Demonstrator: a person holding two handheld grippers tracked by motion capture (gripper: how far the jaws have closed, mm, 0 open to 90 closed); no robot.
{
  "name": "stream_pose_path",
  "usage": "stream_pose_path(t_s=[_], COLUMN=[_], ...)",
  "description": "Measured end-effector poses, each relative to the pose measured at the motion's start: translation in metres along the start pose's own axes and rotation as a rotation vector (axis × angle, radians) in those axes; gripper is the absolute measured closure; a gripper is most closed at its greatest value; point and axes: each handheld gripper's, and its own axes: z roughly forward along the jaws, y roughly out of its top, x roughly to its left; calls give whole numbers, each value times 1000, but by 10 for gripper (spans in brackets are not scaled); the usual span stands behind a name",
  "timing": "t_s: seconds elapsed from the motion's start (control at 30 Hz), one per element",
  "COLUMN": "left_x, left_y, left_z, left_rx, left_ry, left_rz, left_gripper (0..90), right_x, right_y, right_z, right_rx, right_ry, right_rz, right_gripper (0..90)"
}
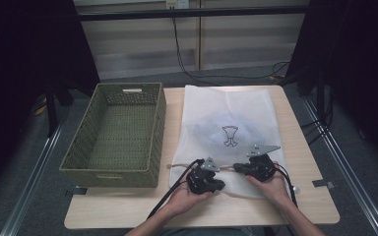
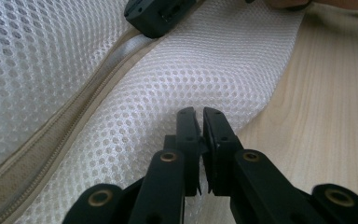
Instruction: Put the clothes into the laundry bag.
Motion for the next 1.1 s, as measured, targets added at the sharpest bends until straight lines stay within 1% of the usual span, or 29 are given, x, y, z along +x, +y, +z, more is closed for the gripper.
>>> stream_pose_path(t_s=[0.03,0.07,0.1,0.13,0.17,0.2,0.23,0.27,0.3,0.33,0.37,0.4,0.47,0.53,0.6,0.63,0.67,0.73,0.8,0.83,0.87,0.9,0.97,1.03,1.07,1.1], left_x=[0,1,3,3,3,3,3,3,2,1,1,1,3,4,5,6,5,4,3,2,-1,-4,-6,-8,-9,-9], left_y=[-2,-1,-1,-1,-1,-1,-2,-1,-1,0,0,1,1,1,0,0,-1,-1,-3,-4,-6,-10,-15,-22,-25,-28], left_z=[2,1,0,-1,-3,-4,-6,-8,-11,-15,-18,-23,-31,-40,-48,-53,-58,-68,-78,-84,-90,-98,-106,-119,-124,-130], left_rx=[-29,-20,-16,-20,-17,-33,-39,-39,-43,-47,-72,-86,-108,-122,-140,-143,-149,-167,-185,-190,-197,-205,-231,-247,-252,-245], left_ry=[-9,-21,-30,-29,-29,-30,-26,-22,-10,-2,4,10,19,34,33,41,49,52,67,71,91,119,113,138,150,160], left_rz=[-19,-43,-54,-52,-57,-68,-69,-61,-58,-57,-56,-54,-64,-58,-62,-56,-58,-57,-57,-58,-42,-37,-57,-63,-77,-82], left_gripper=[840,827,809,783,764,756,736,715,702,678,661,652,629,615,598,590,573,546,487,467,454,445,397,347,325,311], right_x=[2,3,4,4,4,3,1,-1,-3,-5,-7,-8,-8,-10,-10,-9,-9,-6,-2,0,1,3,5,8,9,11], right_y=[1,3,4,4,4,4,4,4,5,5,5,6,7,9,12,13,14,16,17,17,18,18,17,12,9,5], right_z=[1,1,1,1,0,-1,-3,-6,-9,-13,-16,-20,-28,-35,-42,-46,-49,-54,-60,-62,-66,-71,-81,-87,-88,-89], right_rx=[4,14,16,12,12,0,-11,-28,-46,-69,-86,-104,-136,-174,-213,-229,-241,-258,-276,-282,-292,-304,-336,-354,-353,-348], right_ry=[-18,-28,-33,-32,-22,-12,0,13,26,34,47,56,58,65,67,69,68,68,62,70,76,70,71,78,72,71], right_rz=[-8,-17,-30,-26,-16,-4,9,24,39,61,78,87,96,105,112,122,116,114,106,105,95,91,96,110,109,115], right_gripper=[897,895,891,876,858,854,855,852,833,821,813,789,745,705,650,631,611,568,539,522,512,507,487,478,466,461])
